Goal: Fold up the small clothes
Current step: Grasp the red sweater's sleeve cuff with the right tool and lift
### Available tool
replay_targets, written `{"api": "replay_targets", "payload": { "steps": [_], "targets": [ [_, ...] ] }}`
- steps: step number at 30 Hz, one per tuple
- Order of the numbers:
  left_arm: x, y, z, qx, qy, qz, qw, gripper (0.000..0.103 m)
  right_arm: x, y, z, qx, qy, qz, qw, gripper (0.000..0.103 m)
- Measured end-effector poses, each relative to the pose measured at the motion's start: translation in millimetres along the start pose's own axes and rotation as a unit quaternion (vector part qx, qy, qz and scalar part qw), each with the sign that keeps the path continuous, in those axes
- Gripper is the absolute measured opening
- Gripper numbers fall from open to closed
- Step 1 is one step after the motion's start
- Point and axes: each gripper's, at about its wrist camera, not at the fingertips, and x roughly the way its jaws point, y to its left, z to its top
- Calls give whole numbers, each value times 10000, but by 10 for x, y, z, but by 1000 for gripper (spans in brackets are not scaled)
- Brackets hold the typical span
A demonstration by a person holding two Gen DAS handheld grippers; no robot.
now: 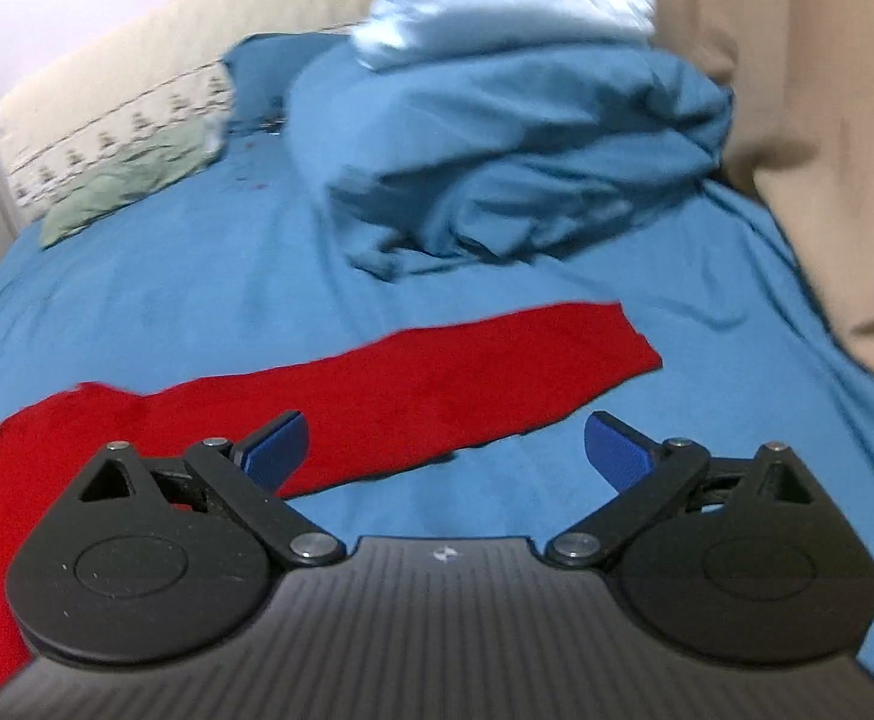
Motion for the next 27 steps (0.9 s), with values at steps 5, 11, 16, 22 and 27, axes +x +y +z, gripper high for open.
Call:
{"api": "replay_targets", "payload": {
  "steps": [5, 11, 16, 22, 27],
  "targets": [
    [815, -140, -213, 255, 301, 159, 9991, 103, 772, -273, -228, 314, -43, -274, 9991, 103],
    [1421, -166, -402, 170, 667, 78, 9976, 99, 1428, -553, -291, 734, -136, -681, 9949, 85],
    [1725, -181, -493, 131, 894, 106, 9959, 103, 1604, -603, -266, 816, -420, -943, 9913, 62],
    [1782, -144, -472, -36, 759, 88, 9971, 103, 1632, -643, -183, 951, -470, -1104, 9882, 22],
    [1700, -63, -356, 58, 1014, 11, 9948, 103, 1480, -503, -25, 775, -607, -917, 9909, 20]
  ]
}}
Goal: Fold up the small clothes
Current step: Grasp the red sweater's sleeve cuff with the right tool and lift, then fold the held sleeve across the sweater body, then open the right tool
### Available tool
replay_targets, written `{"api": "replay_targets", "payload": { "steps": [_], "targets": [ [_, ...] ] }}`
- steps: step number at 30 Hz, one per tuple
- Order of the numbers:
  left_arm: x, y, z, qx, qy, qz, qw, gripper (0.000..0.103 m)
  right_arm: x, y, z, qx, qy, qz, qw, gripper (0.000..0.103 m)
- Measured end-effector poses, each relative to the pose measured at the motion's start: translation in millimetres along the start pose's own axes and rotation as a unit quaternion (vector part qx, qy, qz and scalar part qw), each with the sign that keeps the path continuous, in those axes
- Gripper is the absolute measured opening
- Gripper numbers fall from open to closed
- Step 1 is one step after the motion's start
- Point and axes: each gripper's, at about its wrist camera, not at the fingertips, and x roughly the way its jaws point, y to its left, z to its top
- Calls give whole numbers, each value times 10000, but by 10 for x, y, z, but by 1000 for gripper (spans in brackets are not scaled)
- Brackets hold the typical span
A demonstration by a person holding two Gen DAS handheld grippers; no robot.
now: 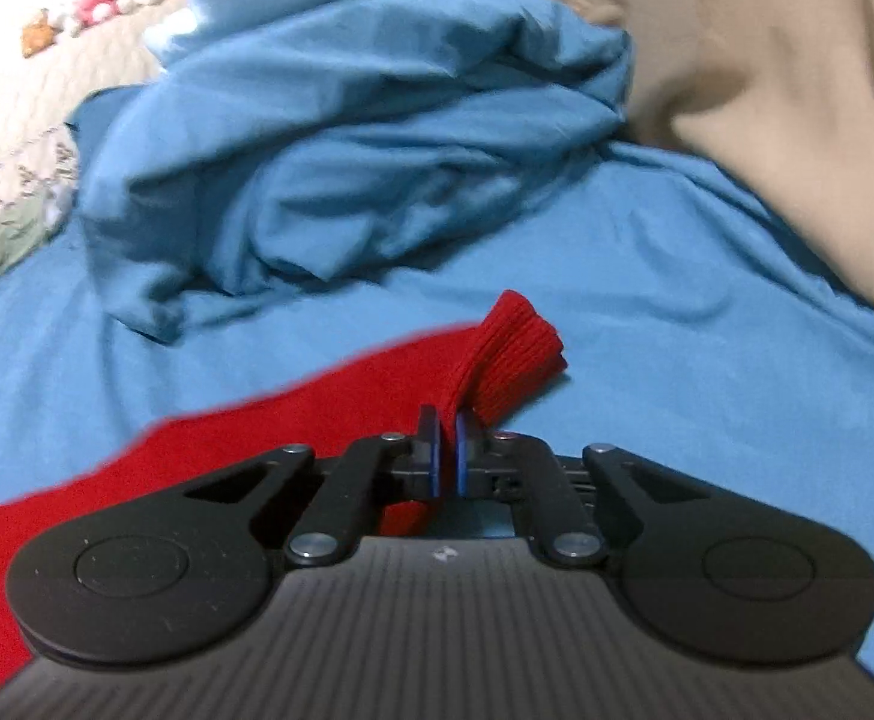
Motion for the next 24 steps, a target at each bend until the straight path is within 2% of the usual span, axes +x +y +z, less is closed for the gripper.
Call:
{"api": "replay_targets", "payload": {
  "steps": [3, 7, 10, 13, 15, 18, 20, 22, 24],
  "targets": [
    [-227, 224, 31, -108, -180, -201, 9996, 103, -203, 254, 193, -68, -173, 494, 9986, 20],
    [-600, 545, 91, -136, -483, -56, 9987, 103, -654, 877, 452, -252, -487, 1438, 9881, 20],
    [-880, 876, 112, -275, -678, 23, 9973, 103, -1022, 1530, 524, -380, -652, 2364, 9687, 20],
    [-1076, 1235, 124, -401, -809, 179, 9958, 103, -1346, 2247, 378, -597, -634, 3296, 9401, 20],
    [-1162, 1463, 56, -467, -844, 346, 9947, 103, -1496, 2739, 86, -825, -419, 3820, 9195, 20],
    [-1176, 1757, -113, -581, -791, 553, 9936, 103, -1550, 3360, -557, -1377, 86, 4146, 8995, 20],
    [-1105, 1917, -243, -699, -650, 567, 9938, 103, -1489, 3681, -1111, -1873, 492, 4139, 8895, 20],
    [-1005, 2034, -388, -797, -477, 551, 9941, 103, -1438, 3880, -1647, -2446, 708, 3933, 8834, 20],
    [-943, 2100, -471, -827, -361, 521, 9946, 103, -1451, 3935, -1995, -2763, 819, 3865, 8761, 20]
  ]
}}
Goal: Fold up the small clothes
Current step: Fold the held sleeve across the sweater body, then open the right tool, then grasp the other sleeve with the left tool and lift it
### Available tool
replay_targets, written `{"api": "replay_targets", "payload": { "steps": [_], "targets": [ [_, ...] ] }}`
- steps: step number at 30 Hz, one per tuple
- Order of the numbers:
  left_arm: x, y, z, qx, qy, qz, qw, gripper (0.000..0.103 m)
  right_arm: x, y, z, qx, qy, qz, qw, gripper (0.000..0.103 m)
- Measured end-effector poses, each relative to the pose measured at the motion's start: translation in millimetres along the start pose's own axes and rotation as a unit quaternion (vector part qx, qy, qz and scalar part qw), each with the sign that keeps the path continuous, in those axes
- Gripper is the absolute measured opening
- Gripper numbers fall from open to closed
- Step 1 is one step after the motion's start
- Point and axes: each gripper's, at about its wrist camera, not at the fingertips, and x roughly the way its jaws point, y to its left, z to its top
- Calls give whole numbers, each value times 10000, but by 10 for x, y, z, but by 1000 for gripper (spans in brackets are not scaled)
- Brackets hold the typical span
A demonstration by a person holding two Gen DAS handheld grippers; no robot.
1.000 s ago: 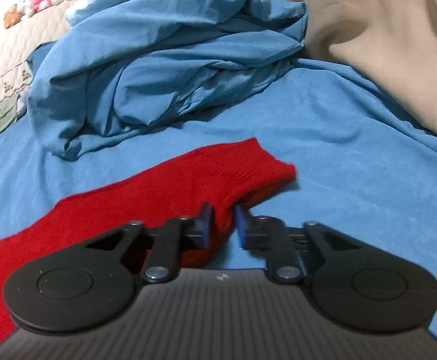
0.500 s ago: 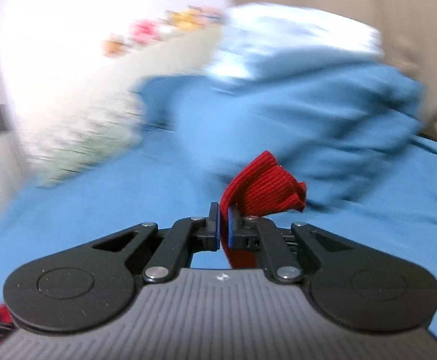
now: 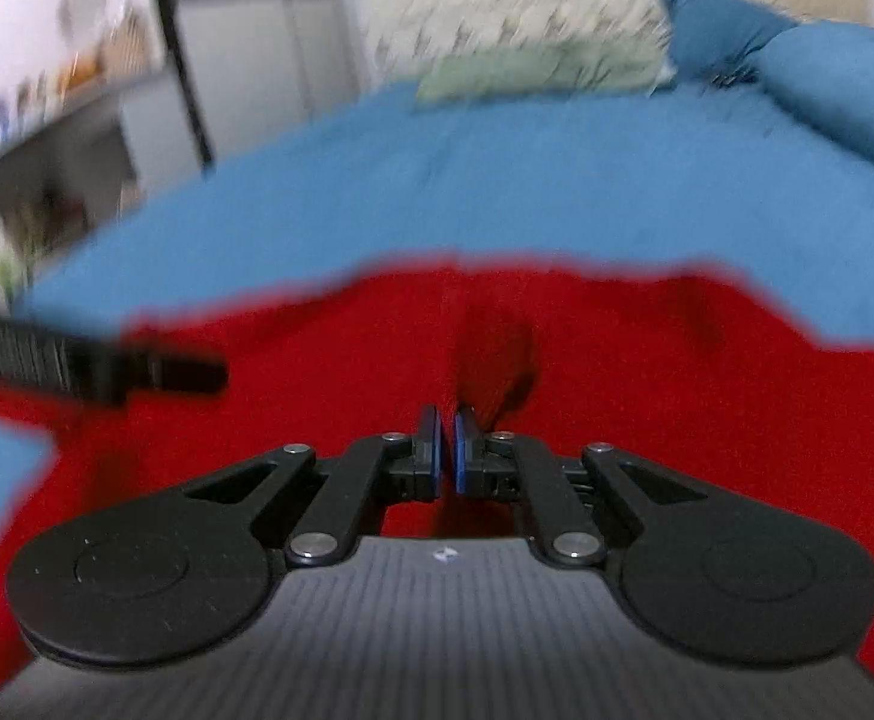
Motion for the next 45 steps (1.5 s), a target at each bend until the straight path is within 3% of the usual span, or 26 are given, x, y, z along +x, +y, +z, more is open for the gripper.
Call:
{"api": "replay_targets", "payload": {
  "steps": [3, 4, 5, 7, 10, 13, 16, 19, 23, 26, 30, 33, 37, 42, 45],
  "targets": [
    [26, 2, -77, 17, -15, -195, 9998, 103, -54, 72, -116, -191, -72, 46, 9998, 26],
    [24, -11, -72, 31, -39, -261, 9996, 103, -105, 64, -106, -312, -51, 88, 9995, 39],
    [22, -52, -63, 45, -61, -343, 9994, 103, -151, 44, -86, -408, -44, 68, 9991, 60],
    [13, -151, -48, 48, -71, -518, 9986, 103, -382, -39, -86, -620, -170, -64, 9979, 86],
    [57, -258, -70, -48, 73, -845, 9964, 103, -704, -265, -104, -670, -262, -289, 9970, 91],
    [198, -353, -123, -303, 244, -995, 9943, 100, -934, -586, -170, -379, -78, -609, 9974, 102],
    [355, -407, -238, -640, 445, -1136, 9905, 92, -1168, -848, -320, 121, -104, -699, 9974, 102],
    [385, -485, -280, -698, 148, -898, 9934, 90, -1191, -1017, -363, 371, 29, -660, 9971, 102],
    [434, -551, -283, -628, -231, -630, 9958, 82, -1175, -1053, -337, 205, 73, -832, 9963, 102],
    [485, -616, -253, -415, -450, -470, 9970, 56, -1184, -1096, -372, 202, 121, -887, 9958, 102],
    [513, -656, -214, -169, -467, -597, 9970, 4, -1086, -1142, -326, 187, 165, -1015, 9945, 102],
    [446, -678, -154, 56, -551, -567, 9969, 4, -1052, -1181, -297, 223, 193, -1200, 9923, 102],
    [148, -565, -17, 340, -1075, -405, 9928, 4, -1067, -1212, -330, 171, 248, -1626, 9862, 102],
    [-175, -68, 24, 542, -1581, 421, 9850, 4, -1072, -1270, -365, 259, 343, -1824, 9823, 102],
    [-100, 224, -68, 556, -1325, 724, 9870, 4, -998, -1248, -382, 125, 433, -1894, 9809, 102]
  ]
}}
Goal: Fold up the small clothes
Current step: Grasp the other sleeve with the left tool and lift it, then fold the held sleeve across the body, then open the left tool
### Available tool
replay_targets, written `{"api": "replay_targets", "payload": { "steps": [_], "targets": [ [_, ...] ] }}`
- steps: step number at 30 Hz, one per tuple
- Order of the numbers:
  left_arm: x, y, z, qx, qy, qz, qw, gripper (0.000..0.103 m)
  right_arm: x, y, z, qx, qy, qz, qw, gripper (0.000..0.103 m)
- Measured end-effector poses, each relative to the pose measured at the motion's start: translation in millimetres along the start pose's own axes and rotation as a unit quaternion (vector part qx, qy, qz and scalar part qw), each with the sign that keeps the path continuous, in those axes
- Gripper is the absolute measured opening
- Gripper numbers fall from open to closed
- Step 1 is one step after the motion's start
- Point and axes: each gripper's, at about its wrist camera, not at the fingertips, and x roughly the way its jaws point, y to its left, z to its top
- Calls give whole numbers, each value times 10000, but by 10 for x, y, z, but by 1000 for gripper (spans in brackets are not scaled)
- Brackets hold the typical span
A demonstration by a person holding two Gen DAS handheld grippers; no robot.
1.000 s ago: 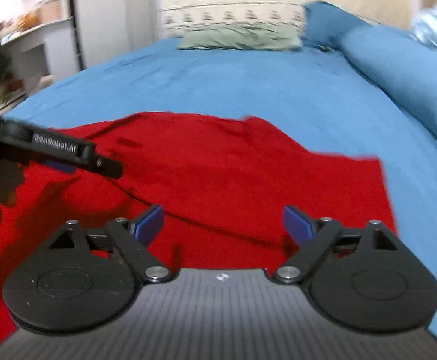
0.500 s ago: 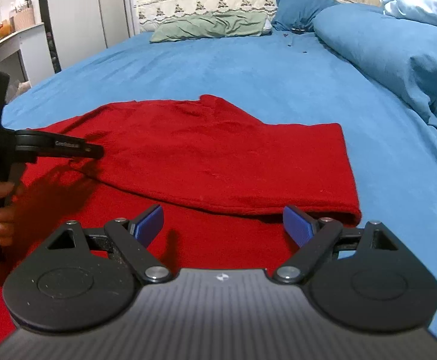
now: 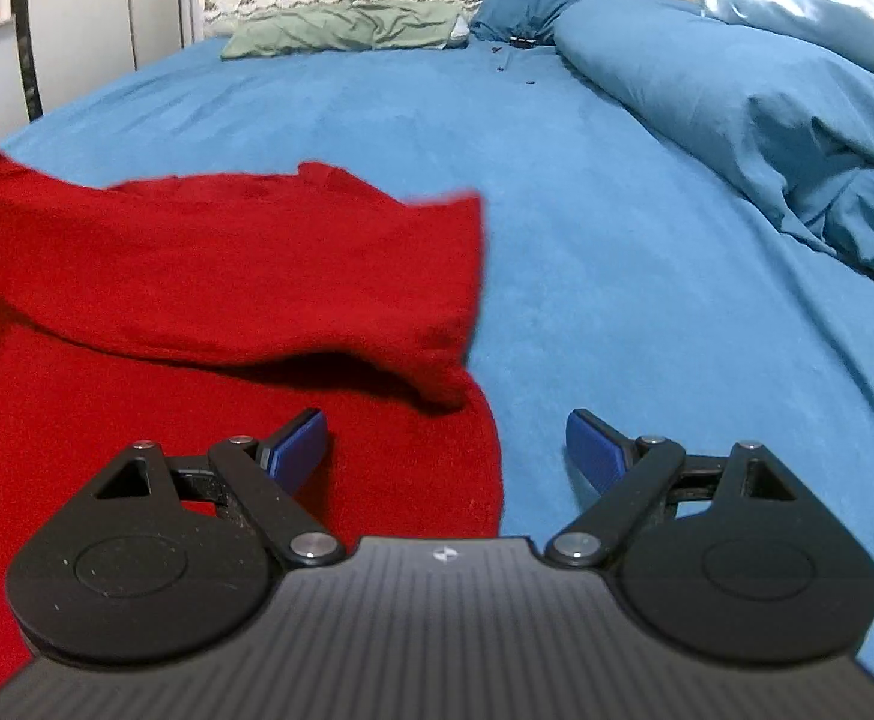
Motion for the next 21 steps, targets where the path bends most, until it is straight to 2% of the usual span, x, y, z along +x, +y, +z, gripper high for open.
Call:
{"api": "replay_targets", "payload": {
  "steps": [3, 8, 10, 12, 17, 21],
  "targets": [
    [76, 162, -172, -91, 222, 180, 9996, 4, 57, 58, -25, -172, 15, -77, 9998, 102],
    [111, 248, -348, -251, 357, 182, 9989, 4, 181, 86, 22, -324, -73, -268, 9991, 101],
    [105, 273, -356, -332, 345, 147, 9987, 4, 234, 87, 63, -393, -142, -446, 9981, 101],
    [83, 270, -323, -380, 336, 98, 9987, 4, 272, 53, 96, -447, -181, -799, 9956, 100],
    [124, 281, -346, -379, 485, -1, 9981, 5, 242, -148, -4, -363, -87, -905, 9952, 100],
    [142, 357, -469, -346, 872, 219, 9954, 18, 183, -224, -43, -470, -4, -730, 9962, 100]
  ]
}}
